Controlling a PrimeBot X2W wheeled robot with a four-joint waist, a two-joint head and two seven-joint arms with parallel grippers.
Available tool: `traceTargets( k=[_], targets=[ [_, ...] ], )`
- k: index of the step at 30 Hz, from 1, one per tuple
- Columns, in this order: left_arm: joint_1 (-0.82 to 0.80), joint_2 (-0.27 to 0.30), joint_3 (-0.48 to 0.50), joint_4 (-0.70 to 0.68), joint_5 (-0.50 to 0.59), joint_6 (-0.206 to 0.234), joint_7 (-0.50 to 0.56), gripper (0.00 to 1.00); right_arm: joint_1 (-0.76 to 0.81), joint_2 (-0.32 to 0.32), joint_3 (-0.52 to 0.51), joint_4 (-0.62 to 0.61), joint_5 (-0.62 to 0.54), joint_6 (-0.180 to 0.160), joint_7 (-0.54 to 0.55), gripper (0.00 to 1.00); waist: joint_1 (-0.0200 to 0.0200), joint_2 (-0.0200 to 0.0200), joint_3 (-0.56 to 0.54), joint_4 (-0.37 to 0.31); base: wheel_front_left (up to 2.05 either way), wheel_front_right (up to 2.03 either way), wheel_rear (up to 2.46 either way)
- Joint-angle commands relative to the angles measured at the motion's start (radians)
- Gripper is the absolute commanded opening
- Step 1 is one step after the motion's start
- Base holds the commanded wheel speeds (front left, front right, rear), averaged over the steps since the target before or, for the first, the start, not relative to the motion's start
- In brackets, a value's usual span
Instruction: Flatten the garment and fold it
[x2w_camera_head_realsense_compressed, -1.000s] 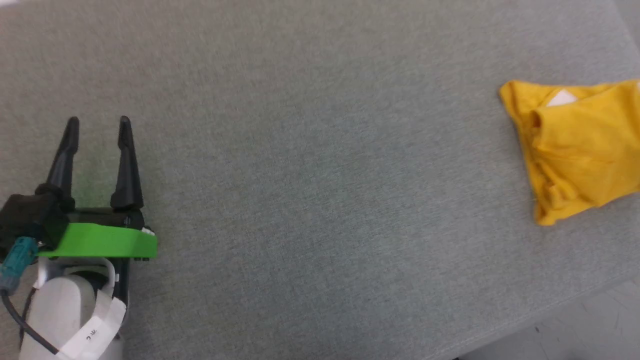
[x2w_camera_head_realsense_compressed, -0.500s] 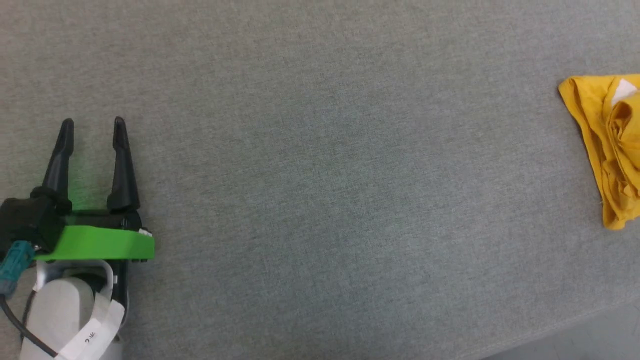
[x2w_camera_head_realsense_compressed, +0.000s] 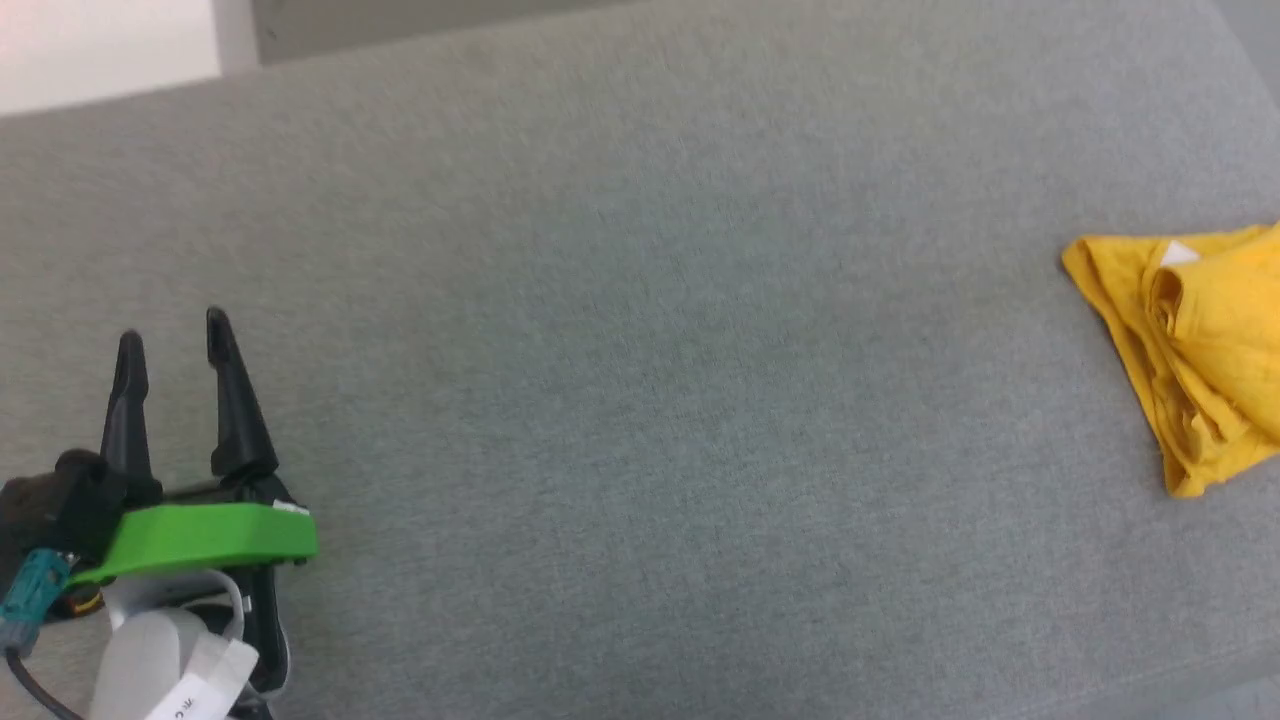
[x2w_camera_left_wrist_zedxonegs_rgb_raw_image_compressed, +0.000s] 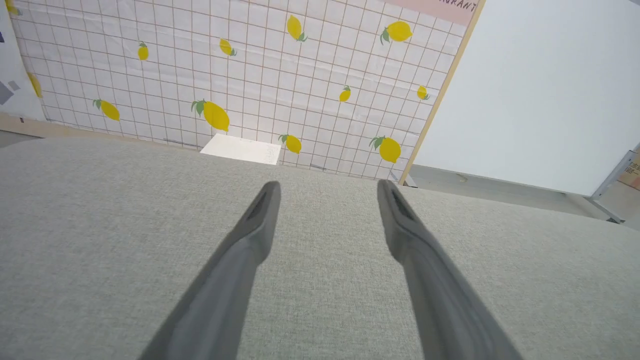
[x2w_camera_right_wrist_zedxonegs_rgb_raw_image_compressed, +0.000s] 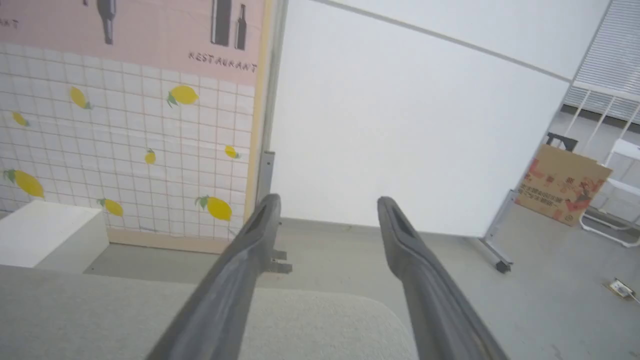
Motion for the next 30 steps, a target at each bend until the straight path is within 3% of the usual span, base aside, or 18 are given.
traceTargets(
  k=[1,9,16,24,30],
  targets=[
    [0.014,-0.004,0.007,0.001,-0.002,0.008,-0.007,1.0,0.027,0.039,0.018,-0.033,0.006,-0.002,-0.019,1.0,0.0,-0.0001,-0.126,0.067,0.0,0.0,0.0],
    [0.041,-0.011,-0.005,0.023,0.038,0.03,-0.009,1.0,0.216,0.242,0.019,-0.173,-0.01,-0.002,-0.112,1.0,0.0,-0.0001,-0.247,0.136,0.0,0.0,0.0],
    [0.071,-0.018,-0.036,0.055,0.055,0.042,0.01,1.0,0.416,0.355,-0.012,-0.212,-0.086,-0.002,-0.169,1.0,0.0,-0.0001,-0.325,0.153,0.0,0.0,0.0],
    [0.101,-0.04,-0.08,0.103,0.053,0.049,0.018,1.0,0.625,0.399,-0.039,-0.245,-0.129,-0.002,-0.195,1.0,0.0,-0.0001,-0.366,0.165,0.0,0.0,0.0],
    [0.122,-0.05,-0.106,0.139,0.045,0.05,0.017,1.0,0.743,0.4,-0.042,-0.238,-0.066,-0.002,-0.196,1.0,0.0,-0.0001,-0.373,0.161,0.0,0.0,0.0]
  ],
)
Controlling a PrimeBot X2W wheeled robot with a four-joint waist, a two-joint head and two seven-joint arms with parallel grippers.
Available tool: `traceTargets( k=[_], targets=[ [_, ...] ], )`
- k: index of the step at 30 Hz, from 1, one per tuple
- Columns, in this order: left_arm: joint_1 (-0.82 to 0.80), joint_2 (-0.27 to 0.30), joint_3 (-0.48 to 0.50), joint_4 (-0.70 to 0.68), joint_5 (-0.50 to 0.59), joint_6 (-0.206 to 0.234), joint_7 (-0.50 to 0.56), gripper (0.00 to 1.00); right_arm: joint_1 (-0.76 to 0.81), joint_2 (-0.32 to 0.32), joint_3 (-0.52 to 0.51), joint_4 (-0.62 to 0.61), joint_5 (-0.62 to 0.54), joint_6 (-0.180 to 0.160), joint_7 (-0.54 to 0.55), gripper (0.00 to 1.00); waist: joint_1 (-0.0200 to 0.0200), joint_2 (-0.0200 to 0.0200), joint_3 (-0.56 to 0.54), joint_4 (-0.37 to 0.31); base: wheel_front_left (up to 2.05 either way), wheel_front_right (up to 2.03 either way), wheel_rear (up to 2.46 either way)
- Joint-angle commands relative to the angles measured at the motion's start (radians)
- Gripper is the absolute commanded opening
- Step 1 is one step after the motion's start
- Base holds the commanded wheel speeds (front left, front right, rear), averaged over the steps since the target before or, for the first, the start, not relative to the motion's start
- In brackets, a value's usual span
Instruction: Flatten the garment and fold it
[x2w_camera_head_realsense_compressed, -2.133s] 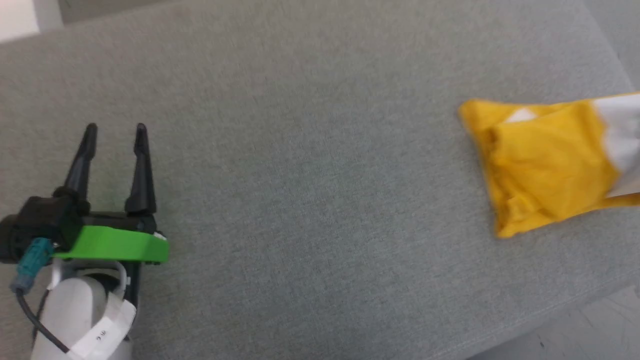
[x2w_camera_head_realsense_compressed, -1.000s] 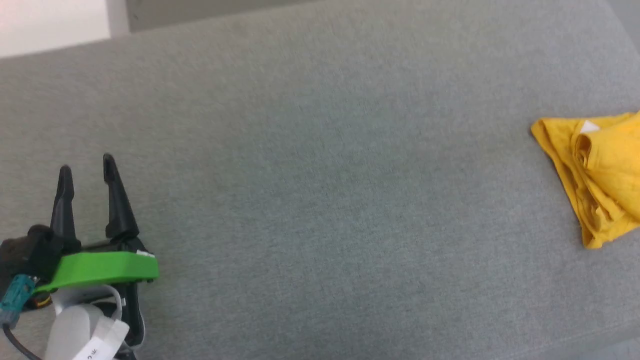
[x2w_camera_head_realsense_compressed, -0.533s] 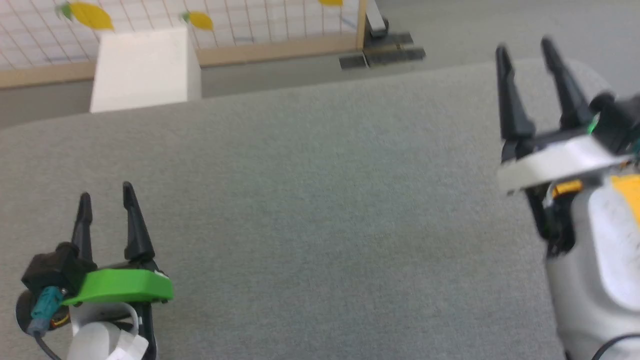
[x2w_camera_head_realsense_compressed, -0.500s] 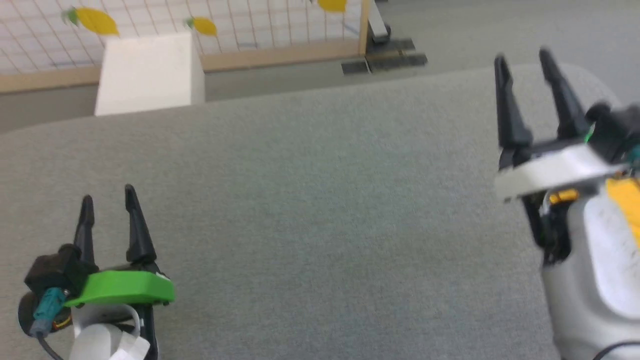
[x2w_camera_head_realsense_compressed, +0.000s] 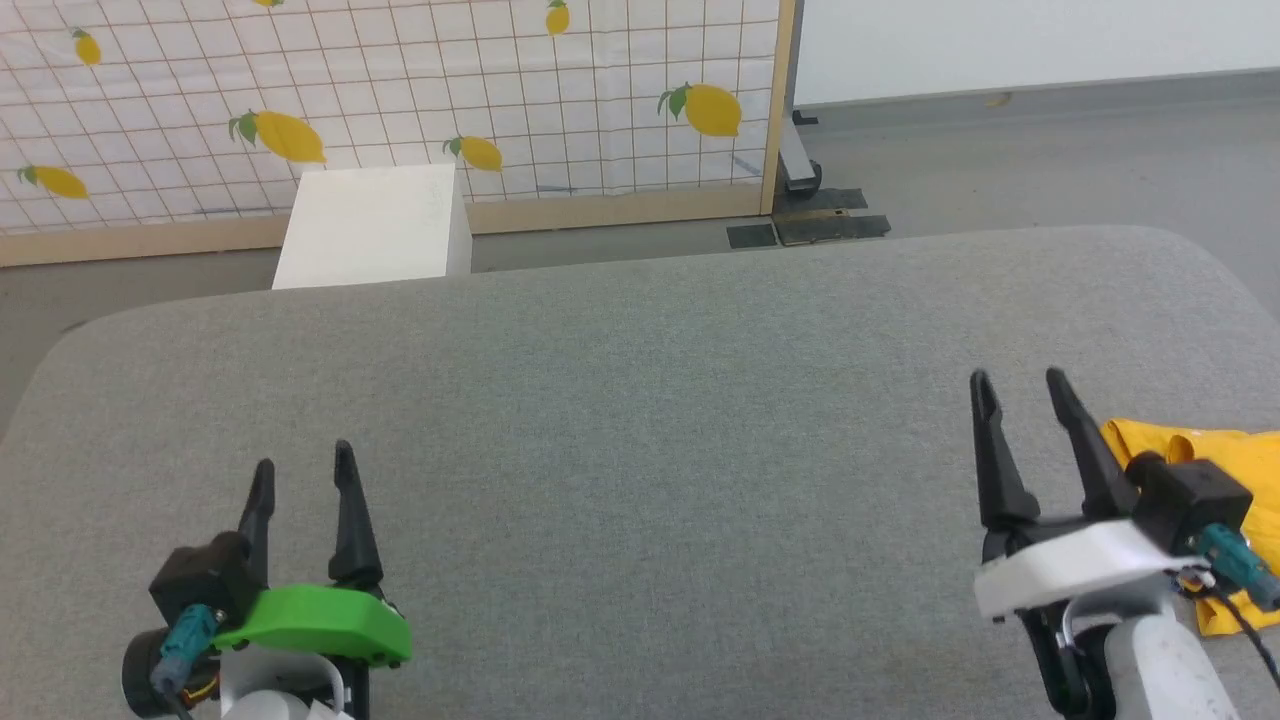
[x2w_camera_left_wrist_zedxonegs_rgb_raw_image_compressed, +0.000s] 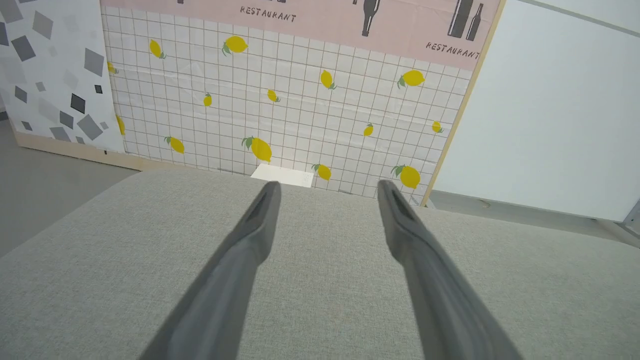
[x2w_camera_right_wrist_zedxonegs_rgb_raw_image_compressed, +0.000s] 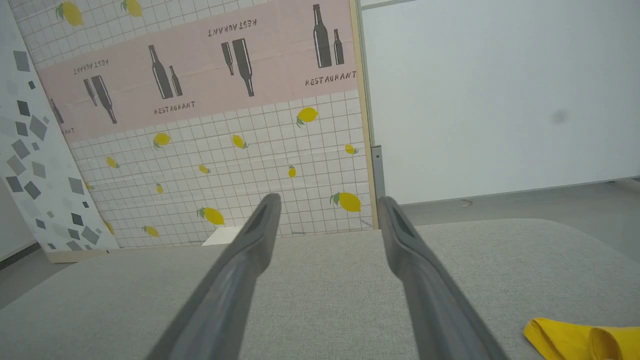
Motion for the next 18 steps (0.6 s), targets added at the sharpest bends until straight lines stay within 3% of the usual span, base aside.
traceTargets(
  k=[1,5,6,18],
  targets=[
    [0.013,-0.006,-0.004,0.006,-0.002,0.004,-0.003,1.0,0.016,0.002,-0.001,0.001,0.005,-0.002,-0.002,1.0,0.0001,0.0,-0.001,-0.003,0.0,0.0,0.0],
    [0.017,-0.002,-0.023,0.025,0.008,-0.001,-0.001,1.0,0.035,0.002,-0.005,0.004,0.005,-0.002,0.013,1.0,0.0001,0.0,0.002,-0.007,0.0,0.0,0.0],
    [0.008,-0.001,-0.024,0.025,0.003,0.0,0.001,0.0,0.025,0.0,-0.004,0.003,0.0,0.0,0.011,0.0,0.0001,0.0,0.002,-0.007,0.0,0.0,0.0],
    [0.009,-0.003,-0.025,0.017,0.021,-0.003,0.016,0.0,0.031,0.0,-0.004,-0.008,-0.015,0.0,0.024,0.0,0.0001,0.0,0.004,-0.002,0.0,0.0,0.0]
  ],
)
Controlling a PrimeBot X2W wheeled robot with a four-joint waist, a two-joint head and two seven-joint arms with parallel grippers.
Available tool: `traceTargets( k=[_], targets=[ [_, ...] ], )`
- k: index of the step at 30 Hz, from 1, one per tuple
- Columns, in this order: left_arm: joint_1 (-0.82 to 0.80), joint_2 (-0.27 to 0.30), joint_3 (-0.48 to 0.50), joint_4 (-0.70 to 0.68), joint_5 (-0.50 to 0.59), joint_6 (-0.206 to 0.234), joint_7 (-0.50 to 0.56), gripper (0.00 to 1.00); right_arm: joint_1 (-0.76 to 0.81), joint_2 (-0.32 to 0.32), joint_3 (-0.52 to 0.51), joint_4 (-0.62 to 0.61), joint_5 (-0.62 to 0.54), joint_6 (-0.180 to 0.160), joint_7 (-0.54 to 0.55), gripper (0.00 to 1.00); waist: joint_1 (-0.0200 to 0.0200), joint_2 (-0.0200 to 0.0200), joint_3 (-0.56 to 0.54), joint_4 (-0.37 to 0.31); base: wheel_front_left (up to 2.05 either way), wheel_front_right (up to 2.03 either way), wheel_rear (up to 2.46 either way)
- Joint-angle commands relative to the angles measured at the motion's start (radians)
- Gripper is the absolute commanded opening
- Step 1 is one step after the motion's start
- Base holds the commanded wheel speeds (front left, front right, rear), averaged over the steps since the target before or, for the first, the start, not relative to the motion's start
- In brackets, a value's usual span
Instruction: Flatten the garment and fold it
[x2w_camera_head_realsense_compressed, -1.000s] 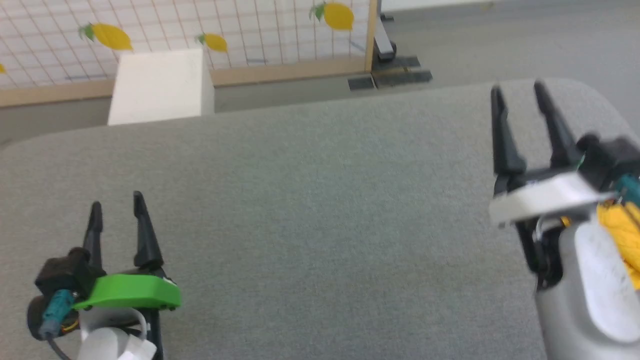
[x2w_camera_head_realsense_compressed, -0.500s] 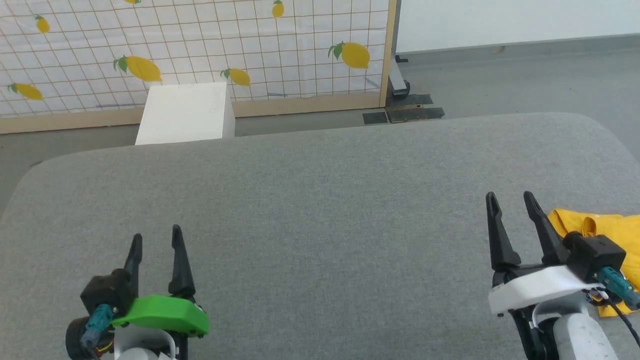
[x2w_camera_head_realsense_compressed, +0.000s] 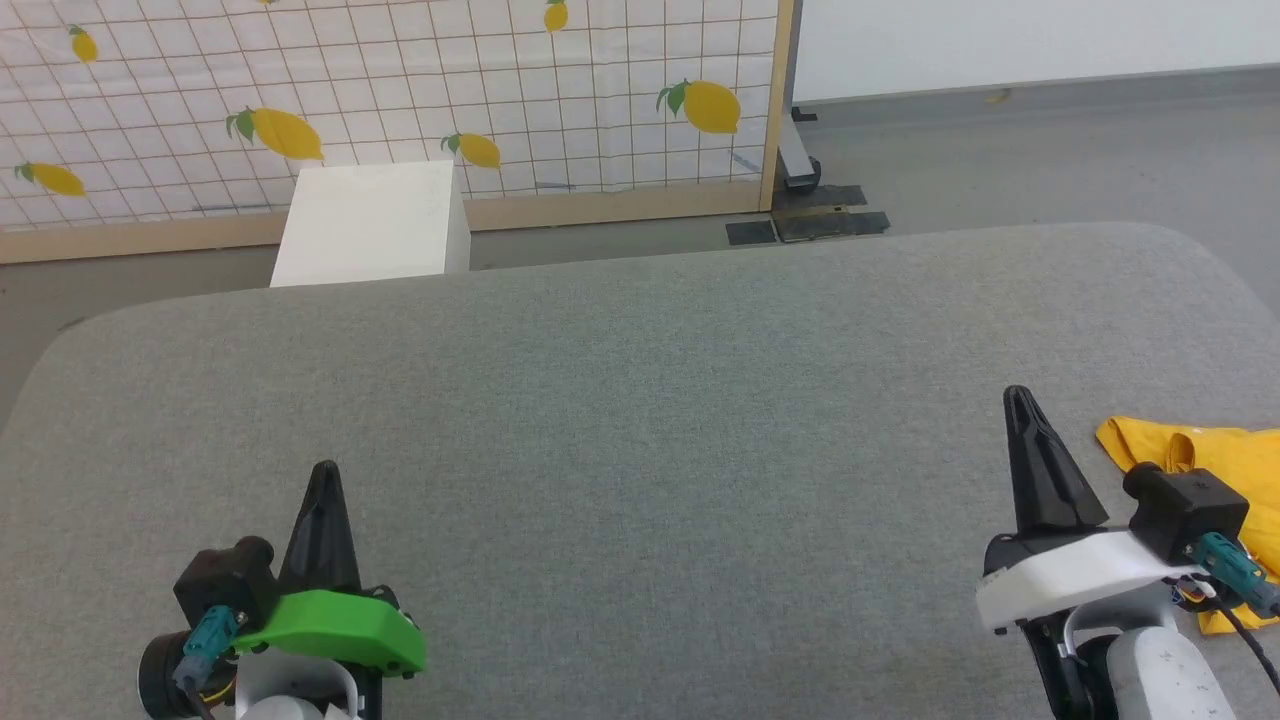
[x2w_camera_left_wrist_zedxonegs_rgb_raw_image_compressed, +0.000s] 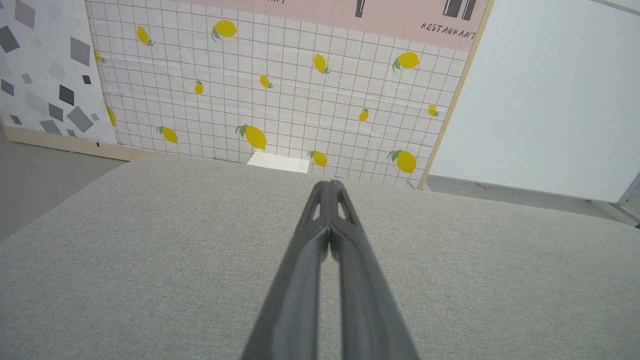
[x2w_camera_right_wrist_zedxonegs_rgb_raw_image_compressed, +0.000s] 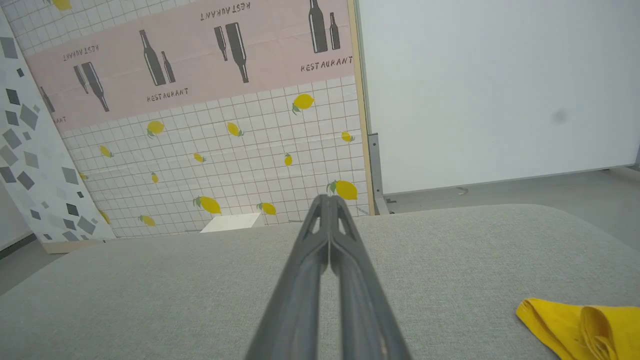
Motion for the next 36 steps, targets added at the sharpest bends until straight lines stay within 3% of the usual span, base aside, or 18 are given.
traceTargets(
  k=[1,36],
  targets=[
    [0.002,-0.003,0.0,-0.005,0.013,-0.003,0.007,0.0,0.007,0.0,0.001,-0.008,-0.012,0.0,0.007,0.0,0.0001,0.0,0.0,0.001,0.0,0.0,0.0],
    [0.009,-0.012,0.001,-0.043,0.09,-0.014,0.07,0.0,0.035,0.001,0.006,-0.054,-0.073,-0.001,0.062,0.0,0.0001,0.0,0.011,0.021,0.0,0.0,0.0]
  ],
)
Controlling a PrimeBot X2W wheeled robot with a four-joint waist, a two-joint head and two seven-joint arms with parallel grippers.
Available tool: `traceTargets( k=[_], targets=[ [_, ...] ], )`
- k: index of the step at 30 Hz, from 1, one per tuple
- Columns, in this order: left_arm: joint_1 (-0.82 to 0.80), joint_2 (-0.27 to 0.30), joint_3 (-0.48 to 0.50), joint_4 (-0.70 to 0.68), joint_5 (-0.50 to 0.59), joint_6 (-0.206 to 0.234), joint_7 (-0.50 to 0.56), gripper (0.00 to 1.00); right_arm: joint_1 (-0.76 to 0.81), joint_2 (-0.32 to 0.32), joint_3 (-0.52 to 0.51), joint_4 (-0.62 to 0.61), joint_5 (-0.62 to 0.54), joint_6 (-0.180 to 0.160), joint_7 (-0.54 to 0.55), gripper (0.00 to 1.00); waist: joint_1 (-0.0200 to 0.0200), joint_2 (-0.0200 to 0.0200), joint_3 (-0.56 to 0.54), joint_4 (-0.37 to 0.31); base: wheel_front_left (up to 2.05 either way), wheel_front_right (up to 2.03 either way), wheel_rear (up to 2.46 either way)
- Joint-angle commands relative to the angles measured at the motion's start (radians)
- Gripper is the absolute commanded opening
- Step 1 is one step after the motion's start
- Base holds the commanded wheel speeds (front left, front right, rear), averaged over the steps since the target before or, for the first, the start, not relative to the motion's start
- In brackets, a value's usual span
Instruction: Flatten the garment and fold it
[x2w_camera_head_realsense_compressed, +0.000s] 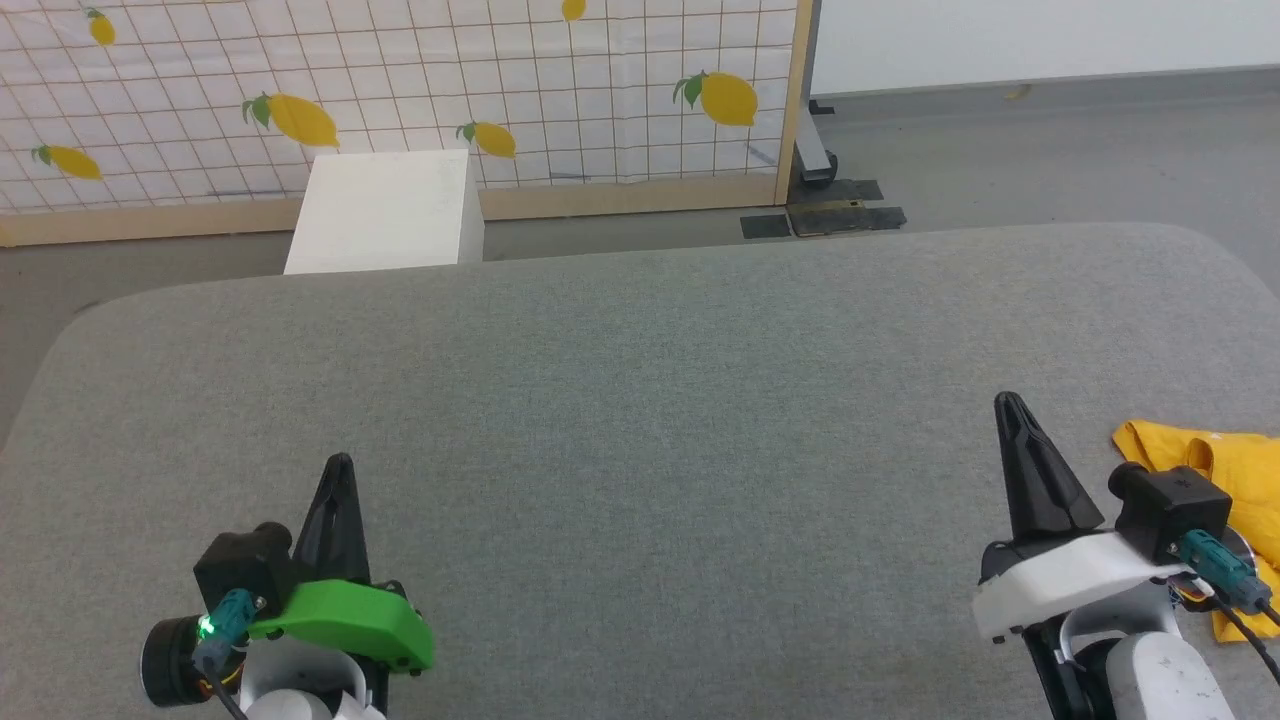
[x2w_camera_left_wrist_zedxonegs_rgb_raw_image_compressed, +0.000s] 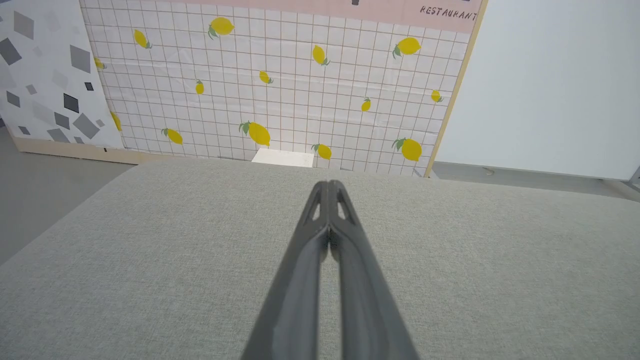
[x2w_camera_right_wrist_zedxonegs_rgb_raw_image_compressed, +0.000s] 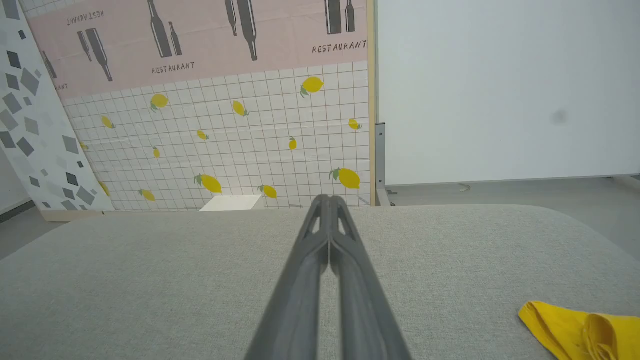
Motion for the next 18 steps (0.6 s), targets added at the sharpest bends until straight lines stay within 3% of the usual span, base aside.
traceTargets(
  k=[1,18],
  targets=[
    [0.009,-0.004,0.001,-0.005,0.02,-0.005,0.009,0.0,0.016,0.001,0.001,-0.01,-0.013,-0.001,0.009,0.0,0.0,0.0,0.0,0.001,0.0,0.0,0.0],
    [0.013,-0.008,0.001,-0.024,0.058,-0.01,0.04,0.0,0.03,0.001,0.004,-0.032,-0.043,-0.001,0.036,0.0,0.0,0.0,0.006,0.011,0.0,0.0,0.0]
  ],
)
